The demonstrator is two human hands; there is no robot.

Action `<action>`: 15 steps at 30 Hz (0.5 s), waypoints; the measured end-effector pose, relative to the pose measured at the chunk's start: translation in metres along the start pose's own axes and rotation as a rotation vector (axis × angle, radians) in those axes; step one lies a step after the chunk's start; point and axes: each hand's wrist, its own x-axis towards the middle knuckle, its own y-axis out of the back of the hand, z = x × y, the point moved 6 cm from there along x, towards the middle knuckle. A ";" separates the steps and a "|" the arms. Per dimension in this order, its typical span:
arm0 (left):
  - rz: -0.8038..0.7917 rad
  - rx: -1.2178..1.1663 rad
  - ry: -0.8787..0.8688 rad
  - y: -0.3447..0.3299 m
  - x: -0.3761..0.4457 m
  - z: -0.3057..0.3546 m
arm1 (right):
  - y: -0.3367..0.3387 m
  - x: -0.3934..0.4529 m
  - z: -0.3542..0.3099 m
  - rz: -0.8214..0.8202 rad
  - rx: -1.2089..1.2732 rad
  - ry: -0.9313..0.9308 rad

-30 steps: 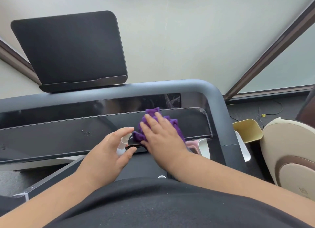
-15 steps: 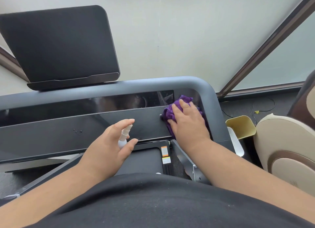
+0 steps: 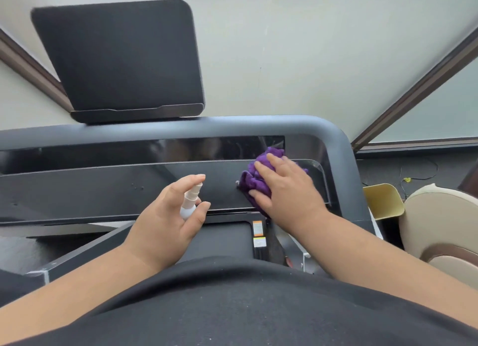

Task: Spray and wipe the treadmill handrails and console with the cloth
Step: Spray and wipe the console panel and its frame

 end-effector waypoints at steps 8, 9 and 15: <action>0.153 -0.021 0.074 0.033 -0.029 -0.024 | -0.030 0.028 -0.094 -0.107 -0.136 0.111; 0.150 -0.017 0.080 0.033 -0.031 -0.026 | -0.034 0.035 -0.110 -0.118 -0.132 0.148; 0.148 0.039 0.125 0.039 -0.042 -0.031 | -0.034 0.045 -0.127 -0.125 -0.106 0.247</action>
